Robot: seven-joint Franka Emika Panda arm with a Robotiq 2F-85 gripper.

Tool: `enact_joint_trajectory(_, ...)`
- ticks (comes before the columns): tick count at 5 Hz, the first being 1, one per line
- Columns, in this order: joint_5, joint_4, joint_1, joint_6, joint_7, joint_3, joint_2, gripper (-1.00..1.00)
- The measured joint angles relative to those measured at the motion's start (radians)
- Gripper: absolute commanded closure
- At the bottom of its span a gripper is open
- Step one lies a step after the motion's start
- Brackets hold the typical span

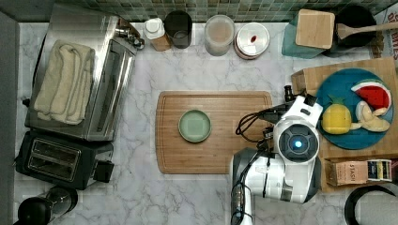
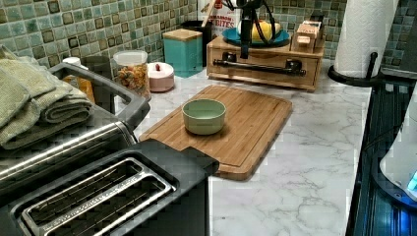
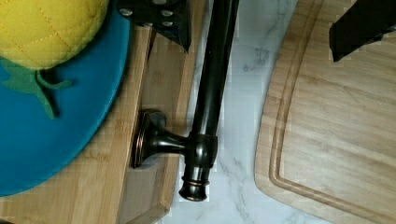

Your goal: Open the drawer.

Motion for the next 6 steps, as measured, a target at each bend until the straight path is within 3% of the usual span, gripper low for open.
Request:
enact_joint_trajectory(3,0.017,-0.008,-0.055,0.109,0.002,-0.019,0.116,-1.0)
enact_joint_trajectory(5,0.133,-0.018,-0.072,0.138,0.002,-0.029,0.165,-1.0)
enact_joint_trajectory(6,0.143,-0.027,-0.071,0.144,0.002,-0.025,0.152,-1.0)
